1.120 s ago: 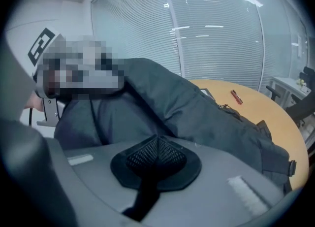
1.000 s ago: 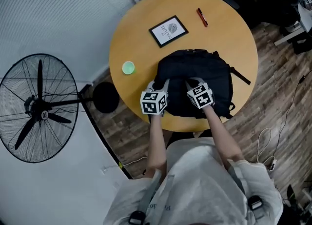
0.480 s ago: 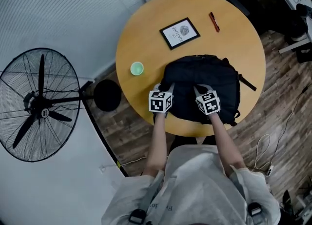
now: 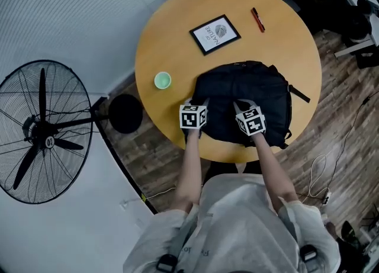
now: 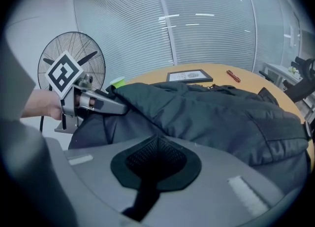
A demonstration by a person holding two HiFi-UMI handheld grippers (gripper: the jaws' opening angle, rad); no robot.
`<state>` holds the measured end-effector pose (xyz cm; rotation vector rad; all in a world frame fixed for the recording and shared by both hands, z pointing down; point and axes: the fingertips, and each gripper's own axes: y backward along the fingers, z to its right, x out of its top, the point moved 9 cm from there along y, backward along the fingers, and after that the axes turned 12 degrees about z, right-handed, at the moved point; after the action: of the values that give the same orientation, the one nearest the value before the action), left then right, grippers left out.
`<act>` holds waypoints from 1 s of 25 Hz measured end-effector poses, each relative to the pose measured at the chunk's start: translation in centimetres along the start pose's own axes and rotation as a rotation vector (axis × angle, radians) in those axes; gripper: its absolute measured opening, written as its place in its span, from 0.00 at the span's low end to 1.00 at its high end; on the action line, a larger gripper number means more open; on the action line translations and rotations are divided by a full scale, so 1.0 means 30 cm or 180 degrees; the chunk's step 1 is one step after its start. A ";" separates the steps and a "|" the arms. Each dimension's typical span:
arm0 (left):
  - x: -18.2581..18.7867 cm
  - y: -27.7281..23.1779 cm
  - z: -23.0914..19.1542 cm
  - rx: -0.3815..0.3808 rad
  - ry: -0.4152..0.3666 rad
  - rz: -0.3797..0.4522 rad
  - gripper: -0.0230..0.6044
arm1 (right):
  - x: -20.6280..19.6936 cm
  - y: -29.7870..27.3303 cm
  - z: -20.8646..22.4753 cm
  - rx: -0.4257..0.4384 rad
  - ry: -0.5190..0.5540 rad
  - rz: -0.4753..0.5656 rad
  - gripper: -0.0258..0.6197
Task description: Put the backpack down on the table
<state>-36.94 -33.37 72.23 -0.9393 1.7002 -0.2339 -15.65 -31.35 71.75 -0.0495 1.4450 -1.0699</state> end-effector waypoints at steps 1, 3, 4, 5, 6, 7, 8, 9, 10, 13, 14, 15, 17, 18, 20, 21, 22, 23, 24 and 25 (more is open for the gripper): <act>-0.003 -0.006 -0.003 0.0004 -0.0002 -0.0024 0.25 | -0.003 -0.004 -0.001 -0.0002 0.0014 -0.0028 0.04; -0.009 -0.014 -0.003 0.0027 -0.0050 -0.0083 0.25 | -0.014 -0.013 -0.007 0.0023 0.0080 -0.0106 0.04; -0.011 -0.017 0.001 0.0047 -0.0099 -0.0116 0.26 | -0.020 -0.017 -0.010 0.0040 0.0119 -0.0144 0.04; -0.012 -0.022 0.005 0.0071 -0.0155 -0.0147 0.26 | -0.025 -0.021 -0.010 0.0048 0.0149 -0.0169 0.04; -0.013 -0.028 0.007 0.0096 -0.0206 -0.0169 0.26 | -0.028 -0.025 -0.008 0.0047 0.0172 -0.0175 0.04; -0.014 -0.035 0.007 0.0120 -0.0249 -0.0180 0.27 | -0.028 -0.031 -0.006 0.0040 0.0193 -0.0164 0.04; -0.015 -0.041 0.006 0.0143 -0.0282 -0.0185 0.27 | -0.029 -0.036 -0.005 0.0031 0.0216 -0.0146 0.04; -0.018 -0.045 0.006 0.0163 -0.0303 -0.0190 0.28 | -0.031 -0.038 -0.006 0.0023 0.0235 -0.0137 0.04; -0.022 -0.047 0.007 0.0180 -0.0315 -0.0197 0.28 | -0.034 -0.037 -0.008 0.0018 0.0245 -0.0141 0.04; -0.032 -0.050 0.006 0.0223 -0.0332 -0.0196 0.30 | -0.030 -0.032 -0.014 0.0027 0.0229 -0.0187 0.04; -0.033 -0.052 0.004 0.0238 -0.0346 -0.0186 0.30 | -0.027 -0.031 -0.016 0.0031 0.0211 -0.0208 0.04; -0.034 -0.053 0.003 0.0253 -0.0362 -0.0176 0.31 | -0.025 -0.026 -0.016 0.0030 0.0185 -0.0228 0.04; -0.036 -0.052 0.008 0.0266 -0.0376 -0.0155 0.31 | -0.020 0.002 -0.014 -0.0011 0.0081 -0.0211 0.04; -0.037 -0.052 0.010 0.0261 -0.0374 -0.0134 0.31 | -0.014 0.022 -0.010 -0.0041 -0.0005 -0.0156 0.04; -0.035 -0.048 0.008 0.0266 -0.0354 -0.0067 0.32 | 0.009 0.062 0.003 -0.0070 -0.0153 -0.0007 0.04; -0.032 -0.041 0.006 0.0294 -0.0338 -0.0040 0.33 | 0.023 0.078 0.009 -0.0071 -0.0180 0.0049 0.04; -0.029 -0.031 0.006 0.0334 -0.0329 -0.0024 0.37 | 0.035 0.093 0.014 -0.0073 -0.0184 0.0091 0.04; -0.023 -0.020 0.008 0.0373 -0.0333 -0.0013 0.41 | 0.046 0.107 0.018 -0.0079 -0.0183 0.0127 0.04; -0.017 -0.009 0.013 0.0400 -0.0349 -0.0004 0.45 | 0.055 0.122 0.021 -0.0086 -0.0190 0.0165 0.04; -0.012 0.002 0.020 0.0418 -0.0368 0.0006 0.46 | 0.063 0.137 0.023 -0.0092 -0.0204 0.0203 0.04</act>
<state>-36.42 -32.92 72.25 -0.8382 1.5603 -0.2814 -13.24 -30.54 67.94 -0.0577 1.3954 -0.9871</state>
